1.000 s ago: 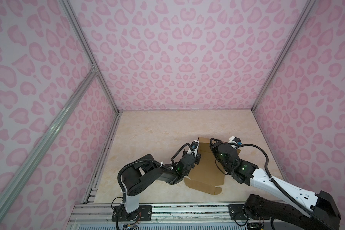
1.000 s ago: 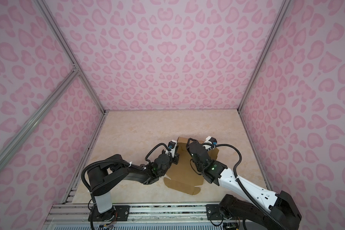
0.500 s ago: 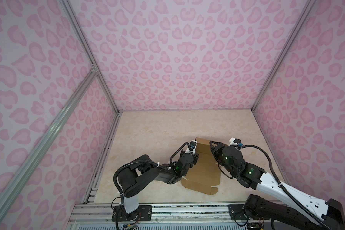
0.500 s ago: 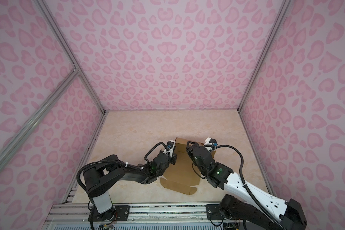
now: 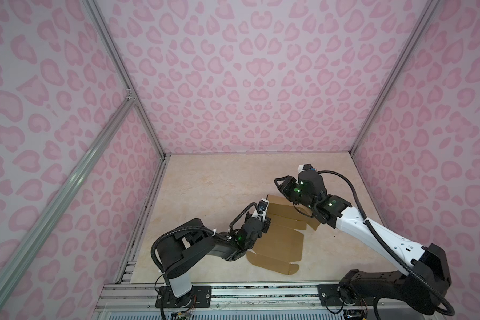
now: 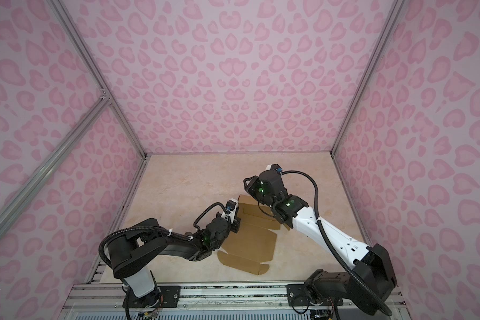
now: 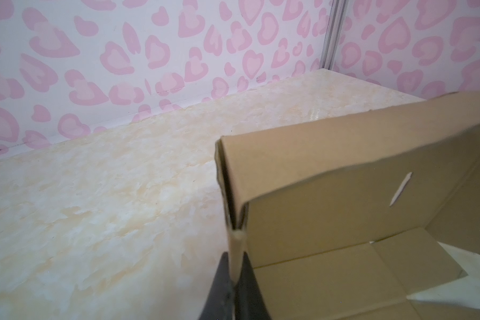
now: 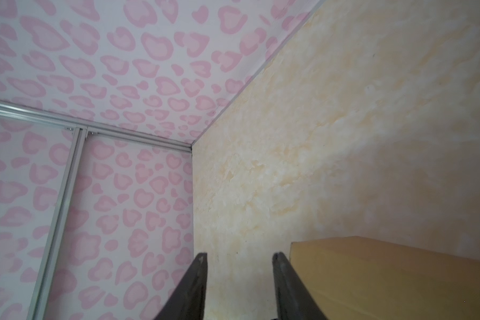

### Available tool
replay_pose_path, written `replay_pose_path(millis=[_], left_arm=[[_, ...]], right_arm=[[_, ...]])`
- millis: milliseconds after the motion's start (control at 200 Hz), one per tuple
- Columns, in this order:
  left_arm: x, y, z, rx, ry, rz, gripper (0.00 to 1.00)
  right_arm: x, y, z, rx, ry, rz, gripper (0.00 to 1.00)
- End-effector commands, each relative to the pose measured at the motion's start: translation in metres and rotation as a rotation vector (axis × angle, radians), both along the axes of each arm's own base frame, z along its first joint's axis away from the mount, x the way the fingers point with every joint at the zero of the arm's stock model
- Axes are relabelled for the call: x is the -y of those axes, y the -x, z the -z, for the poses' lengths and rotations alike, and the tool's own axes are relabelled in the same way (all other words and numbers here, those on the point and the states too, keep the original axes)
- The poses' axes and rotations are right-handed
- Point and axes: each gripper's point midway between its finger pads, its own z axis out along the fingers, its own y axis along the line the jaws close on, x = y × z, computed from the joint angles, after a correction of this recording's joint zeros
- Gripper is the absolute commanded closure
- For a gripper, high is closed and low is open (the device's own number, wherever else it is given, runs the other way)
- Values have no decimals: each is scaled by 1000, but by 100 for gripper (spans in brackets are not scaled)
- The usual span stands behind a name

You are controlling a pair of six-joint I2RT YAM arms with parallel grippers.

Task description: Fold the paper box

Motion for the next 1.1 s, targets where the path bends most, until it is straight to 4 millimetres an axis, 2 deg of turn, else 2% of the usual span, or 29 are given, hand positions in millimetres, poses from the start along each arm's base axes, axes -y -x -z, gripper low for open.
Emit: replay_pose_path(millis=[0, 260, 565, 1095], left_arm=[[-7, 0, -1, 7, -4, -23, 96], [-22, -2, -1, 61, -99, -118, 96], [-26, -1, -2, 65, -103, -130, 97], [-28, -3, 8, 55, -105, -126, 98]], right_arm=[[-28, 4, 4, 21, 4, -156, 59], [-43, 12, 37, 15, 26, -198, 60], [-33, 11, 63, 2, 63, -163, 60], [-25, 8, 82, -16, 59, -137, 62]])
